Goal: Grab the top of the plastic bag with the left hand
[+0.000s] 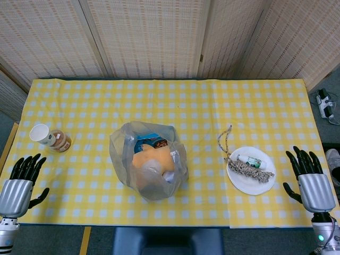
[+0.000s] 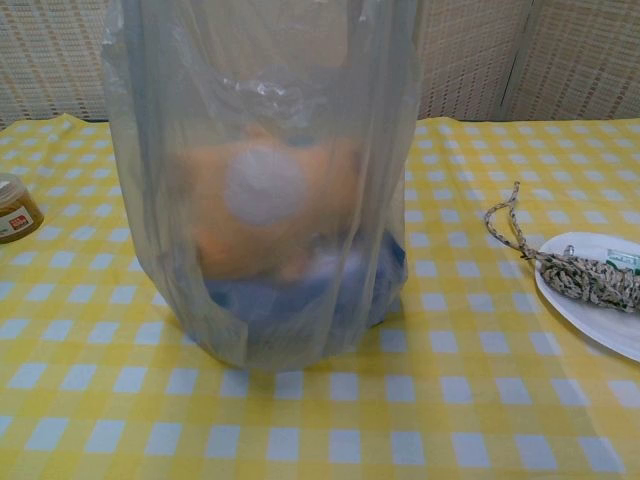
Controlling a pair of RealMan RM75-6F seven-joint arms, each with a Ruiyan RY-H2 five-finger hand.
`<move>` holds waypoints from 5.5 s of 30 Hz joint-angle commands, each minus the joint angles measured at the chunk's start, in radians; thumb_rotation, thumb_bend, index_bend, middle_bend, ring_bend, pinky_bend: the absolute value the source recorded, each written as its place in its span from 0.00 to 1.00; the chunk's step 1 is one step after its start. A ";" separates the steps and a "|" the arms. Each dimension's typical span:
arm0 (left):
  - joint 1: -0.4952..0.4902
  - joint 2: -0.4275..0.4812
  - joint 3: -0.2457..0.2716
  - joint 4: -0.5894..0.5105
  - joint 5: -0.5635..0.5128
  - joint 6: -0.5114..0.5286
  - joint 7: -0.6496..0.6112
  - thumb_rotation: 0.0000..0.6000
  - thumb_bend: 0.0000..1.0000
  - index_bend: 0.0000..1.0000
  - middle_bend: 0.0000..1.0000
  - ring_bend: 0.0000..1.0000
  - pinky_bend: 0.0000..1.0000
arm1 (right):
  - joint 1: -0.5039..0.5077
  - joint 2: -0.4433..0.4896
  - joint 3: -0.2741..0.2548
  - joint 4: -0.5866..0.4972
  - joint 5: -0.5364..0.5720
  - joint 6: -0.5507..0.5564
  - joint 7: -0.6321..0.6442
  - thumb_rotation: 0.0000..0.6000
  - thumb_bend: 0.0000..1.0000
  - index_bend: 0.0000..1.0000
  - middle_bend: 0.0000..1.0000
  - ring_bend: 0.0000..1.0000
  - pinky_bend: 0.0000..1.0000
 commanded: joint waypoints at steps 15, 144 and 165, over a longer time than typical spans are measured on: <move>-0.083 0.054 0.119 -0.001 0.276 0.039 -0.516 1.00 0.28 0.07 0.07 0.03 0.05 | -0.054 0.011 -0.022 0.007 -0.099 0.130 0.080 1.00 0.31 0.00 0.00 0.00 0.00; -1.047 -0.004 0.092 -0.143 0.309 -0.377 -1.720 1.00 0.23 0.01 0.12 0.01 0.05 | -0.072 0.053 -0.047 -0.002 -0.032 0.010 0.044 1.00 0.31 0.00 0.00 0.00 0.00; -1.147 -0.067 0.029 -0.105 0.221 -0.440 -1.823 1.00 0.23 0.01 0.10 0.00 0.04 | -0.081 0.071 -0.048 -0.003 -0.041 0.030 0.087 1.00 0.31 0.00 0.00 0.00 0.00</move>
